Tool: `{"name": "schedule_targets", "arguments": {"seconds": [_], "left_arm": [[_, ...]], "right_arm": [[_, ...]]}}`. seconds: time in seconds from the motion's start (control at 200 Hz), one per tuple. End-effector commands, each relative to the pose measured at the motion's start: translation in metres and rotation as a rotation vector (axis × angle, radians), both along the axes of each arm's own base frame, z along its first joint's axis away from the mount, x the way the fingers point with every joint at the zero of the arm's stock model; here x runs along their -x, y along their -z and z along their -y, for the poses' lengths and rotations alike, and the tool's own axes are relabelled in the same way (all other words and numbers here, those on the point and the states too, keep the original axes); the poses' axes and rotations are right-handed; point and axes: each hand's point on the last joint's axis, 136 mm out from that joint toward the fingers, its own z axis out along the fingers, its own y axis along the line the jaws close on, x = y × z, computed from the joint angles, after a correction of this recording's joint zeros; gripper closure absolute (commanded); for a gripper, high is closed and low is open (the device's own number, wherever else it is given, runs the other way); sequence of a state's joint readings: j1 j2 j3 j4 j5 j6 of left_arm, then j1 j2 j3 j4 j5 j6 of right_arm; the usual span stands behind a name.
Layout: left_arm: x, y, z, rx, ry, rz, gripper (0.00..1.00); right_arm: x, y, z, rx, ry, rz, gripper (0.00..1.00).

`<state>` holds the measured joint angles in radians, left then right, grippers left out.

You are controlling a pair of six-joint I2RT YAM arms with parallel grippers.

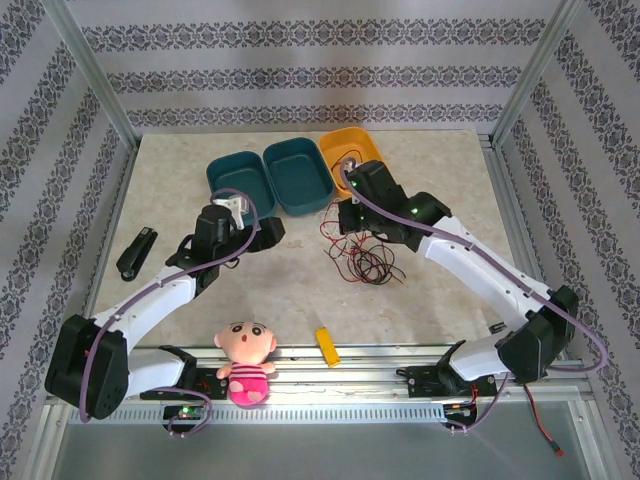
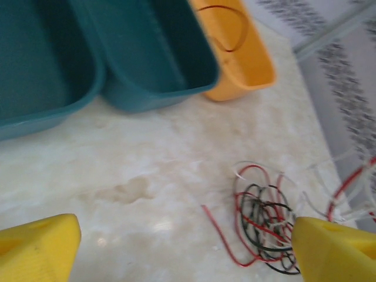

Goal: Untangle the cables

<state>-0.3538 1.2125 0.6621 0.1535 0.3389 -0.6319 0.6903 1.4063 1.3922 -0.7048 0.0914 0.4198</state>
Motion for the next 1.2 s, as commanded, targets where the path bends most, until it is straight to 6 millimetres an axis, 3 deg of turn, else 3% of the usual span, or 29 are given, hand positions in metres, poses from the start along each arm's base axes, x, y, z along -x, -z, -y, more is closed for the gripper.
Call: {"name": "schedule_targets", "arguments": {"seconds": [0.0, 0.24, 0.43, 0.61, 0.68, 0.764, 0.879, 1.039, 1.199], "left_arm": [[0.005, -0.038, 0.037, 0.106, 0.172, 0.169, 0.14], [0.016, -0.049, 0.086, 0.078, 0.4, 0.334, 0.17], [0.014, -0.038, 0.122, 0.021, 0.482, 0.357, 0.16], [-0.002, -0.03, 0.136, 0.049, 0.466, 0.34, 0.17], [-0.006, -0.031, 0.143, 0.094, 0.472, 0.343, 0.26], [-0.011, -0.027, 0.148, 0.117, 0.466, 0.317, 0.61], [-0.018, -0.01, 0.14, 0.067, 0.403, 0.267, 0.86], [-0.018, 0.005, 0.12, -0.046, 0.336, 0.24, 1.0], [-0.015, 0.007, 0.114, -0.092, 0.335, 0.261, 1.0]], "right_arm": [[0.001, -0.036, -0.005, -0.073, -0.021, 0.089, 1.0], [0.002, -0.053, -0.015, -0.139, -0.06, 0.121, 1.0], [0.005, -0.041, -0.019, -0.158, -0.065, 0.088, 1.0], [0.009, -0.022, -0.016, -0.15, -0.054, 0.047, 0.98], [0.01, -0.009, -0.014, -0.137, -0.041, 0.02, 0.96], [0.009, 0.006, -0.008, -0.121, -0.016, -0.01, 0.93], [0.002, 0.025, 0.016, -0.066, 0.086, -0.033, 0.86], [-0.001, 0.038, 0.042, -0.061, 0.181, -0.041, 0.78], [-0.001, 0.041, 0.042, -0.123, 0.172, -0.058, 0.76]]}}
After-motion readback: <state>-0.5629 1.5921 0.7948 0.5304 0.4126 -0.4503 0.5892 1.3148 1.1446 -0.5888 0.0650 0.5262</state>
